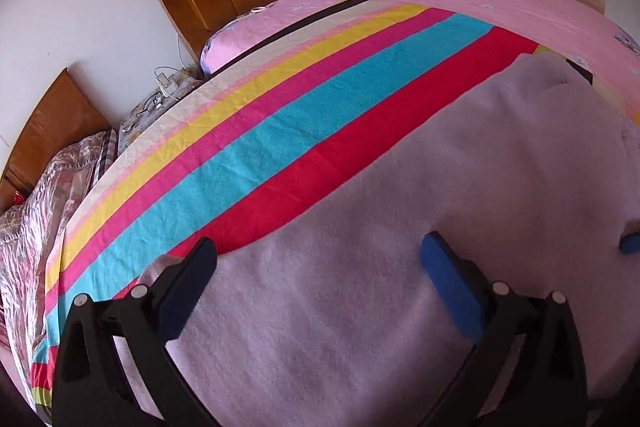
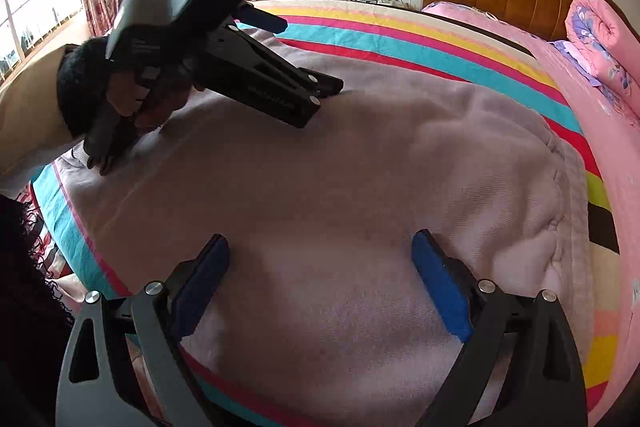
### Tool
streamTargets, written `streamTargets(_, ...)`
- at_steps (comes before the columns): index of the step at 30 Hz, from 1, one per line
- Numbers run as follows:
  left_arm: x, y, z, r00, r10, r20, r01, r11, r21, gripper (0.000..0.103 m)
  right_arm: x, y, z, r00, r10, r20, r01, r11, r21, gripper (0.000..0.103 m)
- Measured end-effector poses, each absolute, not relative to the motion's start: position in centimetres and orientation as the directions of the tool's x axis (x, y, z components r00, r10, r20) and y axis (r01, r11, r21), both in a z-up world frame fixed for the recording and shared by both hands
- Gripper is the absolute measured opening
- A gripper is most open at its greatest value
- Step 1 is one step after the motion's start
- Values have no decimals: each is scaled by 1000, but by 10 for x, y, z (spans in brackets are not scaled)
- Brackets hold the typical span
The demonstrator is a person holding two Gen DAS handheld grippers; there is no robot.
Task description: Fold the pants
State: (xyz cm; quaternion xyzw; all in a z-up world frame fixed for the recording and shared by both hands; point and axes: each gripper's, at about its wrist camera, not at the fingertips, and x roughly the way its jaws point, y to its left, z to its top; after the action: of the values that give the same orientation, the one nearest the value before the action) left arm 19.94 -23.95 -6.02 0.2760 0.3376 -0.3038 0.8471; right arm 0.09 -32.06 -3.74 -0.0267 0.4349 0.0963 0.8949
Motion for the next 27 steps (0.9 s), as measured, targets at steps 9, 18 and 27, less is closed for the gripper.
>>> streamTargets(9,209,-239,-58,600,-279,-750,647,721,250,102,-68,-383,-14,717,299,-630,-100,938,332,89)
streamTargets(18,128,-260,-31,618,-377,-690,702,661,267,102,-118,-459,-45,782,300,-546,188,722,666,80)
streamTargets(27,139,-248,-63,500,-390,-773,730,670,134,102,-73,-460,-52,712,388,-585,258,630,732,79)
